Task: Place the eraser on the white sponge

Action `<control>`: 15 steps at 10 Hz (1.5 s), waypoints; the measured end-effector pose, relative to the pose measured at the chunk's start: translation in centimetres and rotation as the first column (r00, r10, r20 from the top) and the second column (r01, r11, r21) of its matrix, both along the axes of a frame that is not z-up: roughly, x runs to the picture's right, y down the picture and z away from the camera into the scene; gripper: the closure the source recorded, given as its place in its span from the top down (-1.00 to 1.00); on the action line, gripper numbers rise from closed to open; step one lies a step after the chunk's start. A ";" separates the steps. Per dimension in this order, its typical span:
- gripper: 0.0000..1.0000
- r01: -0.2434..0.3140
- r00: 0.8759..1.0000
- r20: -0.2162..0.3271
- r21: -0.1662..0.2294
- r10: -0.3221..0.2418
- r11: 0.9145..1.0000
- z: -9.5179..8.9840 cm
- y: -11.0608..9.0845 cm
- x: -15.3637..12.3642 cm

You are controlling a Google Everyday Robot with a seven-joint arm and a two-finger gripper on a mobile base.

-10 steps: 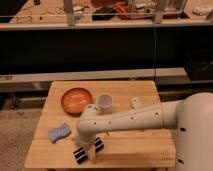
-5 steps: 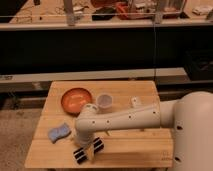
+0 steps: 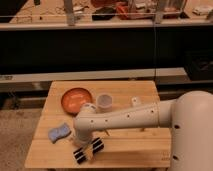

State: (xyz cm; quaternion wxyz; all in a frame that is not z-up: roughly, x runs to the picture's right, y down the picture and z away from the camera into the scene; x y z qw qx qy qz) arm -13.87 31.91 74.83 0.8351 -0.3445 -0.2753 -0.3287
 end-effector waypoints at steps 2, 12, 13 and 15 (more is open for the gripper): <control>0.60 0.003 1.000 0.004 -0.007 -0.003 1.000 0.0 0.0 -0.4; 0.60 0.011 1.000 0.007 -0.031 -0.011 0.999 0.2 0.2 -1.5; 0.60 0.012 1.000 0.008 -0.033 -0.012 0.999 0.2 0.3 -1.6; 0.58 0.014 1.000 0.009 -0.036 -0.014 0.999 0.2 0.5 -1.8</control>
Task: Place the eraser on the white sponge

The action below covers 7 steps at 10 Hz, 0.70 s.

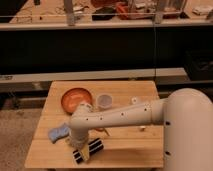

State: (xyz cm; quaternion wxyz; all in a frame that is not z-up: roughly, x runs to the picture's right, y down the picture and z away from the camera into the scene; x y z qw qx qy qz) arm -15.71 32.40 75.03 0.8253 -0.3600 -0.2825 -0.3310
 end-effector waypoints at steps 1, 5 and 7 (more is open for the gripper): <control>0.58 0.001 1.000 0.001 -0.001 -0.001 1.000 0.0 0.1 -0.1; 0.36 0.003 1.000 0.004 -0.009 -0.003 1.000 0.1 0.4 -0.4; 0.03 0.002 1.000 0.007 -0.014 -0.002 1.000 0.2 0.6 -0.6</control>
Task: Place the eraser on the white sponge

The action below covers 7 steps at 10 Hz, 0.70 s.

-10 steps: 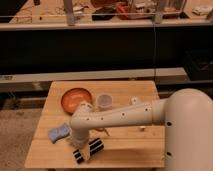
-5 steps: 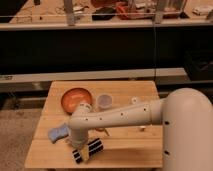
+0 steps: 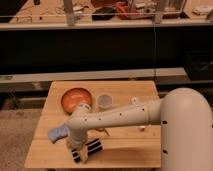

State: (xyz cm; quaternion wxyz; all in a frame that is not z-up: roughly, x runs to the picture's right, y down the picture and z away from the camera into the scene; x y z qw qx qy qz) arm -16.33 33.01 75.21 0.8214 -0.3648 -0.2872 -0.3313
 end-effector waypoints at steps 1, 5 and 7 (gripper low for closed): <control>-0.11 -0.001 1.000 0.001 -0.004 0.001 1.000 0.0 0.1 -0.1; -0.76 -0.004 1.000 0.003 0.003 0.004 1.000 0.0 0.4 -0.3; -0.99 -0.003 1.000 0.004 0.002 0.003 1.000 0.0 0.4 -0.3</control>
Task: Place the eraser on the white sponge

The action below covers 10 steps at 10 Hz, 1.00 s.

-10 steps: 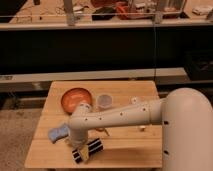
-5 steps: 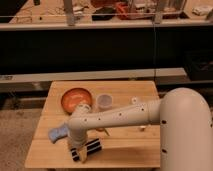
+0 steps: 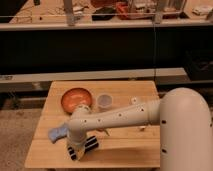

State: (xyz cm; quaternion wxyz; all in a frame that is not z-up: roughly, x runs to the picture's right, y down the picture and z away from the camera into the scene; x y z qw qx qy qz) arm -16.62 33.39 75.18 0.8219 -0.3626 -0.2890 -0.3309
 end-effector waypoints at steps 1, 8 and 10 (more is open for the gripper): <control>-0.99 -0.002 1.000 0.001 0.001 0.002 1.000 0.0 0.0 -0.1; -0.99 -0.008 1.000 0.000 0.030 0.008 1.000 -1.6 -0.6 -0.1; -0.99 -0.010 1.000 0.000 0.041 0.010 0.999 -2.6 -1.3 -0.1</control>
